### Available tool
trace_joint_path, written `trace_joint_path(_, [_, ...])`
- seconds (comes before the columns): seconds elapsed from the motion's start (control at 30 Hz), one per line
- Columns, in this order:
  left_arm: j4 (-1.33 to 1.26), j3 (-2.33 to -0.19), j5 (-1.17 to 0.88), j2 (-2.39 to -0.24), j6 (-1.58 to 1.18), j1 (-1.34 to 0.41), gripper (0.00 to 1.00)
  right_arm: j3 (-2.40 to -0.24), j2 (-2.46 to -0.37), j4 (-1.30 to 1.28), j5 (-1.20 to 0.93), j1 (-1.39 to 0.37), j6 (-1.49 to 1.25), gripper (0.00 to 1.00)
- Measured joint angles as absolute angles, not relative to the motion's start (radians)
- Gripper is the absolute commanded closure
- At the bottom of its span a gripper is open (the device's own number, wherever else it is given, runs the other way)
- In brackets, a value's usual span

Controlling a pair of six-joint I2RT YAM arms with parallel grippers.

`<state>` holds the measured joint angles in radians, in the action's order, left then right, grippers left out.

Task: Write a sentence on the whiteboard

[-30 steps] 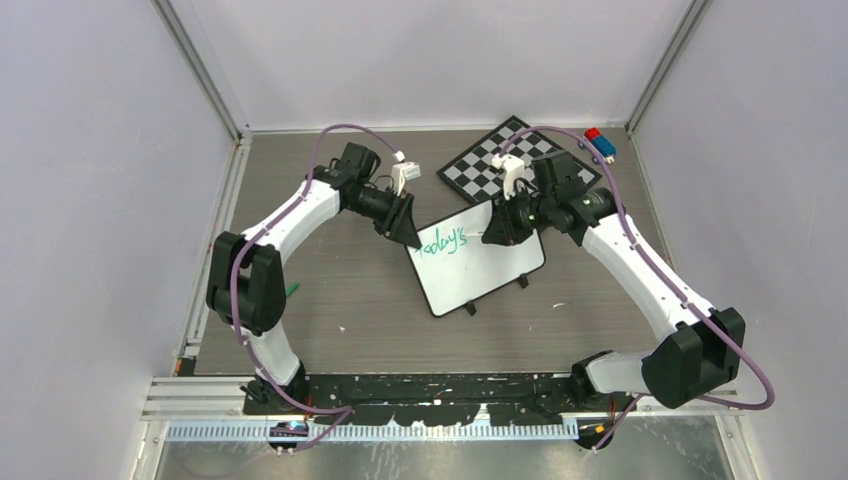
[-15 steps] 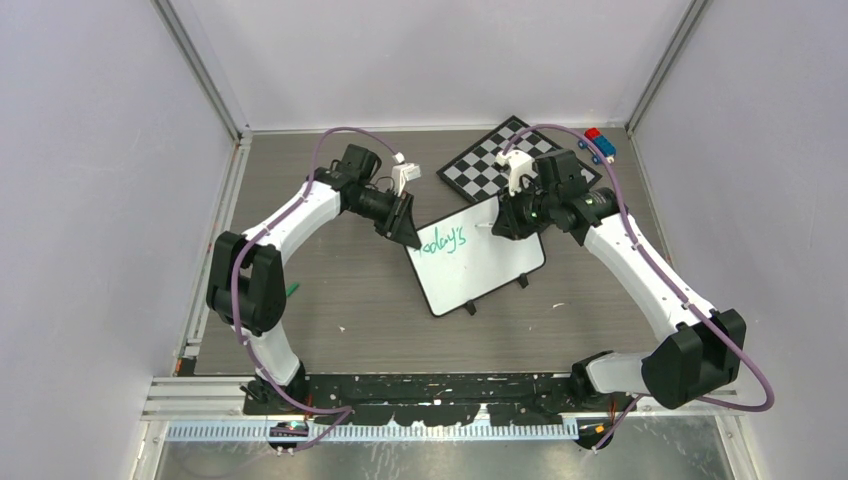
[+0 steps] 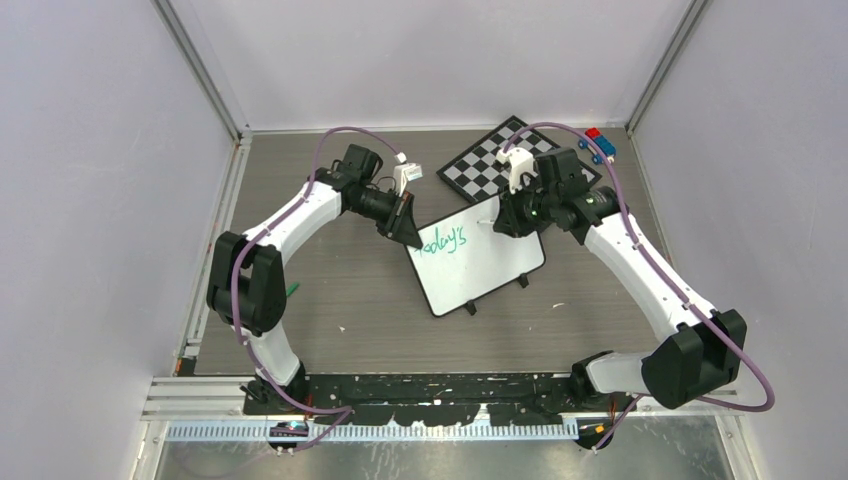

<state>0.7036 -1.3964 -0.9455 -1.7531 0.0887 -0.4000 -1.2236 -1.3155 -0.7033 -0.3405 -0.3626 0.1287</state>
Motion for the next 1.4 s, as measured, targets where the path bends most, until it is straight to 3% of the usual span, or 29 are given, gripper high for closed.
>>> trace_joint_path(1.4, [0.699, -1.392, -0.943, -1.752, 0.087, -0.406, 1.00, -1.197, -1.353, -0.722, -0.318, -0.397, 0.154, 1.00])
